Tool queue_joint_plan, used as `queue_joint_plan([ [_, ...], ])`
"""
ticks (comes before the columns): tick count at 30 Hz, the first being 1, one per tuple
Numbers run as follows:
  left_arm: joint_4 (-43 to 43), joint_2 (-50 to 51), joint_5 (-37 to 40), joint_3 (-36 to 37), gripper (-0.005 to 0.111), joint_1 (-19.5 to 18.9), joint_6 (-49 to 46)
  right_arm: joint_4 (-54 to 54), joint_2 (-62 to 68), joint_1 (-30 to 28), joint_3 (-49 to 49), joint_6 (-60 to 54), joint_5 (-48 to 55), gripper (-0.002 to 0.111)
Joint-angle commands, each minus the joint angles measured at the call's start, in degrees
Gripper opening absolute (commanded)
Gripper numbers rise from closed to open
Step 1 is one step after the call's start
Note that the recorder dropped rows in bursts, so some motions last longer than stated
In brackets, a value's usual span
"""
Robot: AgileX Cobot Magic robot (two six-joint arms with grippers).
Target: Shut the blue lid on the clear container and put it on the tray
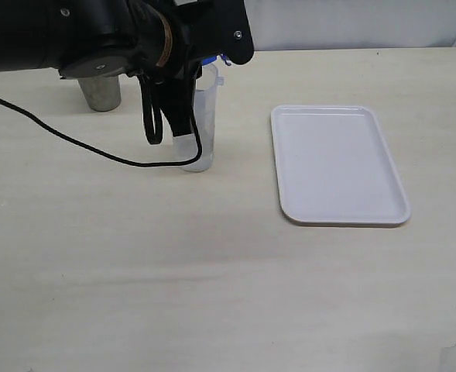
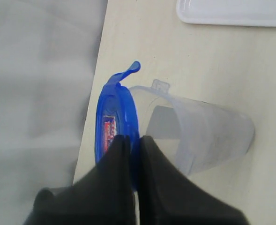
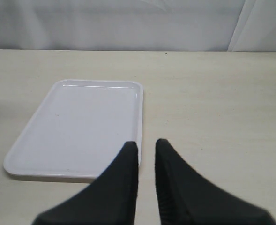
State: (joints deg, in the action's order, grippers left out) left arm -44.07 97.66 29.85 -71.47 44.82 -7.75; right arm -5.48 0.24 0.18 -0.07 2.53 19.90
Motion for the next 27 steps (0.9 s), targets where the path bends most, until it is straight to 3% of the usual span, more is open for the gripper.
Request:
queue_joint_plan([
  [1, 1.42, -0.35, 0.35, 0.04, 0.000, 0.21, -0.12, 0.32, -0.24, -0.02, 0.07, -0.01, -0.12, 0.014],
  [11, 8.08, -0.35, -1.03, 0.04, 0.000, 0.21, -6.16, 0.32, -0.24, -0.02, 0.07, -0.01, -0.12, 0.014],
  [27, 9.85, 0.88, 1.41, 0.04, 0.000, 0.21, -8.86, 0.32, -0.24, -0.02, 0.07, -0.01, -0.12, 0.014],
])
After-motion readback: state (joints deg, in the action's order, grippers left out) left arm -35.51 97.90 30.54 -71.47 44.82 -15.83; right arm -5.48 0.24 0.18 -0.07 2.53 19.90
